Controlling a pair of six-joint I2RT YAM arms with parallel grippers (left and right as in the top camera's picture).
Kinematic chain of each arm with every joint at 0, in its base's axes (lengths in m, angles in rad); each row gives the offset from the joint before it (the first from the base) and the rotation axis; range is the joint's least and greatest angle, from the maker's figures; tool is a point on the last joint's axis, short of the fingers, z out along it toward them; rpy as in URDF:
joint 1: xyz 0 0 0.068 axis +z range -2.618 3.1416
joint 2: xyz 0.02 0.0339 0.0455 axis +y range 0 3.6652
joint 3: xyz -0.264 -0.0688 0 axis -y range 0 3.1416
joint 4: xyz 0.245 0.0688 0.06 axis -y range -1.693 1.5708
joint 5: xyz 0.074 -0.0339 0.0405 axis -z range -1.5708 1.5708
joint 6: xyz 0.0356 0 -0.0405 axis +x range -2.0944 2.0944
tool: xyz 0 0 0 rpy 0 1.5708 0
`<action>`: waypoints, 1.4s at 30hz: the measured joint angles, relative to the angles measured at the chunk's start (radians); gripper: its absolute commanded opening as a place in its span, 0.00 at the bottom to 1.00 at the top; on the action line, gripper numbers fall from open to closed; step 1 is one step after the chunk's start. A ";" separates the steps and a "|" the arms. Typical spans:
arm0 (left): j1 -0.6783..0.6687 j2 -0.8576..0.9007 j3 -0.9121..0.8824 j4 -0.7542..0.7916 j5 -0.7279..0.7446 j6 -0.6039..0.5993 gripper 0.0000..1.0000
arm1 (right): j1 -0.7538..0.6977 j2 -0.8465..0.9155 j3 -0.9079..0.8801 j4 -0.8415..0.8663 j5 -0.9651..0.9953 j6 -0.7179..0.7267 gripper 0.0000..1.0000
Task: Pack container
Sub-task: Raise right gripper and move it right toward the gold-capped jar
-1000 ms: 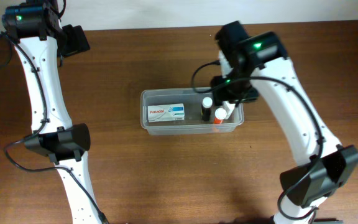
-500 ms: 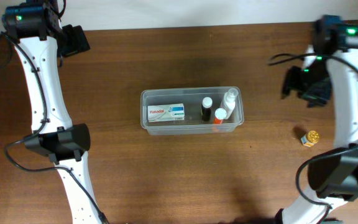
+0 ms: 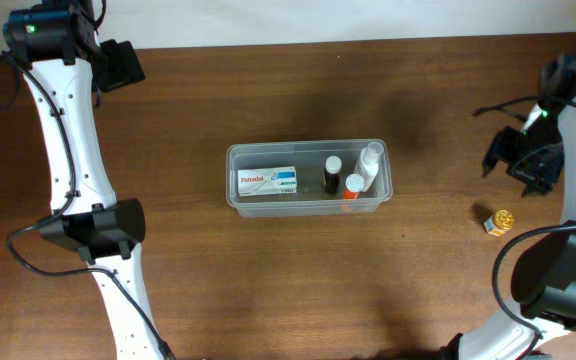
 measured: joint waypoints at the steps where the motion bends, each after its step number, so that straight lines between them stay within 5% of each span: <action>1: 0.000 0.000 0.000 0.000 0.000 0.000 0.99 | -0.013 0.000 -0.011 0.009 0.004 0.000 0.66; 24: 0.000 0.000 0.000 0.000 0.000 0.000 0.99 | -0.178 -0.002 -0.347 0.340 -0.008 0.000 0.66; 42: 0.000 0.000 0.000 0.000 0.000 0.000 0.99 | -0.178 -0.002 -0.523 0.577 -0.019 0.001 0.82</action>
